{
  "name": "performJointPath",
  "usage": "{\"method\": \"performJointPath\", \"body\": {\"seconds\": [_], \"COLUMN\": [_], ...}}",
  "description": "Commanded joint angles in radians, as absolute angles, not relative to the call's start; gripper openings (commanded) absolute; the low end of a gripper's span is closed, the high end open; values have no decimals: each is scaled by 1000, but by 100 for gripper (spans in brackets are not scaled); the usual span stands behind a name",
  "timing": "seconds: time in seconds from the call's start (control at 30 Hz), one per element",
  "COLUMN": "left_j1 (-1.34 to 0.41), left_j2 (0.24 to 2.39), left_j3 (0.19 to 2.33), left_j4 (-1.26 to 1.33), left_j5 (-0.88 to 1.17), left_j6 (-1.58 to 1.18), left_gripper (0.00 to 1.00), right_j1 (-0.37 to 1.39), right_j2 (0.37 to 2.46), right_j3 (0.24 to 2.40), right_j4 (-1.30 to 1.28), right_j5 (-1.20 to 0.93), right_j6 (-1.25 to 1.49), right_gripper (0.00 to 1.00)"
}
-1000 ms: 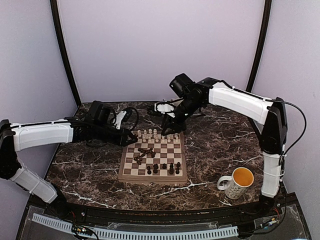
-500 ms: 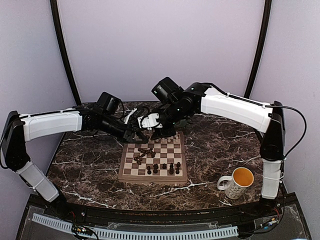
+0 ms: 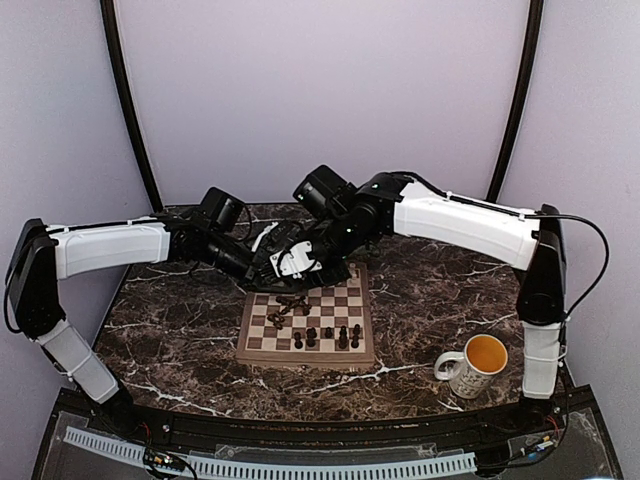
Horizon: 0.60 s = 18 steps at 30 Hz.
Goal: Set up the chess pieces on the board
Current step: Pass from the left arm to the right
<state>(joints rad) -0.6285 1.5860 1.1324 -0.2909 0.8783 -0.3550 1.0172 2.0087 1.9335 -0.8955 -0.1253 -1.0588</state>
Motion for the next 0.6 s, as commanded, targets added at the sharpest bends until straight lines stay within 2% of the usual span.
{"method": "performJointPath", "body": {"seconds": [0.0, 0.3, 0.4, 0.57], "left_j1": [-626, -594, -583, -578], "left_j2": [1587, 1590, 1584, 1494], "left_j3": [1170, 1163, 1163, 1108], "left_j4": [-289, -301, -317, -294], "left_j5": [921, 922, 898, 787], "left_j6": [-347, -336, -327, -289], "left_gripper": [12, 12, 20, 39], "right_j1": [1046, 1054, 1046, 980], "right_j2": [2031, 2031, 2034, 2049], "right_j3": [1959, 1923, 1915, 1951], "right_j4": [-922, -935, -913, -910], "right_j5": [-141, -116, -113, -212], "right_j6": [-1081, -1090, -1057, -925], "right_gripper": [39, 19, 14, 13]}}
